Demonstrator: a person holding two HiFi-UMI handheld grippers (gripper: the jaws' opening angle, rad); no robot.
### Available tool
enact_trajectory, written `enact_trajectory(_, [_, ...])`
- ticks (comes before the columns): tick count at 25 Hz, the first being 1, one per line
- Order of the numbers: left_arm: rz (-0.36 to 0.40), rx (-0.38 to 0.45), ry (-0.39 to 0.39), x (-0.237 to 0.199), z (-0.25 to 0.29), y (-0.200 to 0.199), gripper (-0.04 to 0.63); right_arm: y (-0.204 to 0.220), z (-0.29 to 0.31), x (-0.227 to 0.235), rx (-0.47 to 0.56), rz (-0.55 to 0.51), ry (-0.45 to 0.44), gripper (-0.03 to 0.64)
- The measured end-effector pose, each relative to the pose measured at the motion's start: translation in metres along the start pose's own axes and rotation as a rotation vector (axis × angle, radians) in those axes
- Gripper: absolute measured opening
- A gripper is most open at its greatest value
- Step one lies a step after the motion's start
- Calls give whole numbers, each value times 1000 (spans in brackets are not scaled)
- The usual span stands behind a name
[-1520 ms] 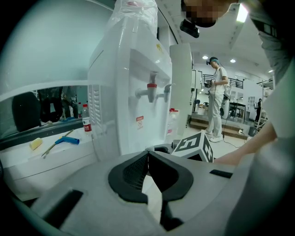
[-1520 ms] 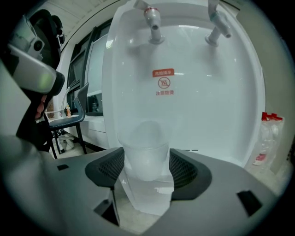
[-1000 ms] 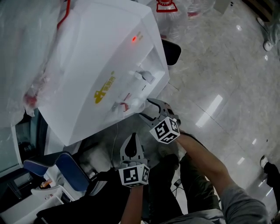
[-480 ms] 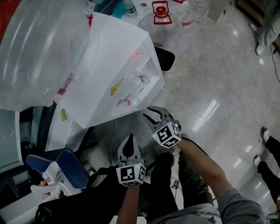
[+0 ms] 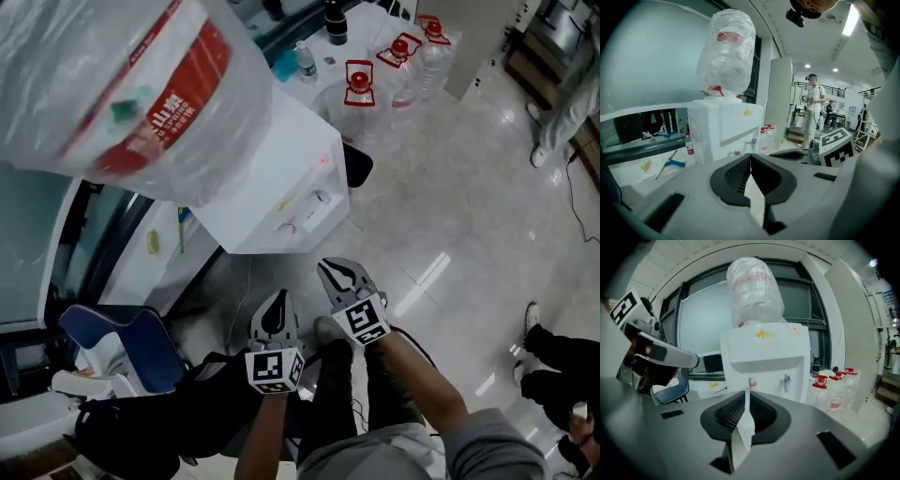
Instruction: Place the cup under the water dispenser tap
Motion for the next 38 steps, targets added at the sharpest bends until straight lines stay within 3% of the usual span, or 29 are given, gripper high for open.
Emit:
enact_trajectory(11, [16, 124, 101, 20, -58, -111, 9, -134, -84, -36, 138, -24, 39, 14])
enact_trajectory(20, [41, 241, 187, 36, -106, -187, 9, -219, -141, -77, 229, -45, 40, 12])
enact_trajectory(29, [89, 311, 270, 50, -135, -226, 9, -263, -176, -95, 277, -94, 74, 11])
enact_trajectory(38, [85, 347, 282, 45, -138, -240, 9, -273, -185, -90, 283, -102, 98, 11])
Point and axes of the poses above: the fingertips, and each gripper's own axes: z forward along the fingers, x to its right, y out of its underside, the point moved 9 cm from there along -z, backward along the fingers, and after that the axes turned 13 degrees about -y, right-handed, at the moved point
